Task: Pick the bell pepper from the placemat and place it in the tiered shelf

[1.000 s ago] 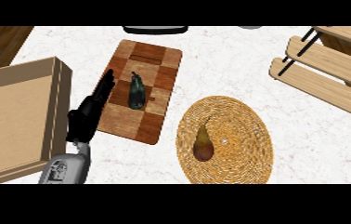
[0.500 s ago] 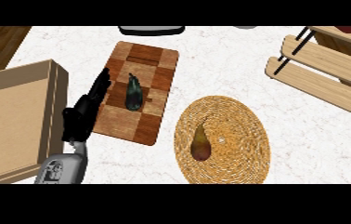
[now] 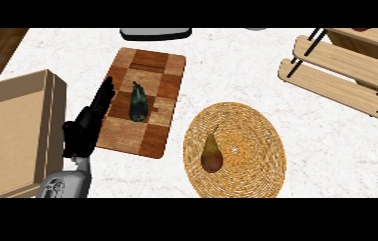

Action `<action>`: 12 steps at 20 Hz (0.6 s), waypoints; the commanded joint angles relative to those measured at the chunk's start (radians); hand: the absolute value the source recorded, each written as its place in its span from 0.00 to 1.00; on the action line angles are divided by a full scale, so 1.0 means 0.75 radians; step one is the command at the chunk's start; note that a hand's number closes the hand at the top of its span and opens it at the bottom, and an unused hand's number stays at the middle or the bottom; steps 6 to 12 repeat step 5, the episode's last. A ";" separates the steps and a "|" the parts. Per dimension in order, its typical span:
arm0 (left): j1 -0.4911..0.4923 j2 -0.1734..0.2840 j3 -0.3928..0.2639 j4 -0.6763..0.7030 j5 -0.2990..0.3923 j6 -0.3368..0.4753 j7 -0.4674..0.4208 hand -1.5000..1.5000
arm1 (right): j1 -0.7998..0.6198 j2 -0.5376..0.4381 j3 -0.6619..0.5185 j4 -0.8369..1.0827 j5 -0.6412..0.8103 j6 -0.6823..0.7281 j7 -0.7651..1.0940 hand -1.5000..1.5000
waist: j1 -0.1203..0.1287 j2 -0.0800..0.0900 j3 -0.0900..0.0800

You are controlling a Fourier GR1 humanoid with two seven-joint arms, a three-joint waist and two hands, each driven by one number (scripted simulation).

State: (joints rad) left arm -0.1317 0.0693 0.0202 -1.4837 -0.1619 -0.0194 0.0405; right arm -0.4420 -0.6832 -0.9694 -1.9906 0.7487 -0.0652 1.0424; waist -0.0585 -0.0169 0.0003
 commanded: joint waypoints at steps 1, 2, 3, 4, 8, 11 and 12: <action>0.021 0.005 0.013 0.014 0.002 0.005 -0.014 0.50 | 0.205 0.002 -0.195 -0.182 -0.196 0.299 0.060 0.00 | -0.021 -0.003 0.000; 0.025 -0.019 -0.011 -0.040 -0.006 0.020 0.019 0.50 | 0.206 -0.035 -0.270 -0.228 -0.269 0.367 0.095 0.00 | -0.026 -0.009 0.000; 0.038 0.021 0.027 0.003 0.005 0.002 -0.013 0.50 | 0.205 -0.005 -0.344 -0.283 -0.365 0.395 0.104 0.00 | -0.039 -0.012 -0.001; 0.006 0.037 0.028 -0.019 0.018 -0.022 0.007 0.50 | 0.263 0.033 -0.424 -0.308 -0.385 0.408 0.091 0.00 | -0.014 -0.003 0.000; 0.037 0.025 0.031 0.034 0.001 0.000 -0.045 0.50 | 0.263 -0.010 -0.475 -0.329 -0.474 0.480 0.109 0.00 | -0.033 -0.007 -0.001; 0.037 0.025 0.031 0.034 0.001 0.000 -0.045 0.50 | 0.263 -0.010 -0.475 -0.329 -0.474 0.480 0.109 0.00 | -0.033 -0.007 -0.001; 0.037 0.025 0.031 0.034 0.001 0.000 -0.045 0.50 | 0.263 -0.010 -0.475 -0.329 -0.474 0.480 0.109 0.00 | -0.033 -0.007 -0.001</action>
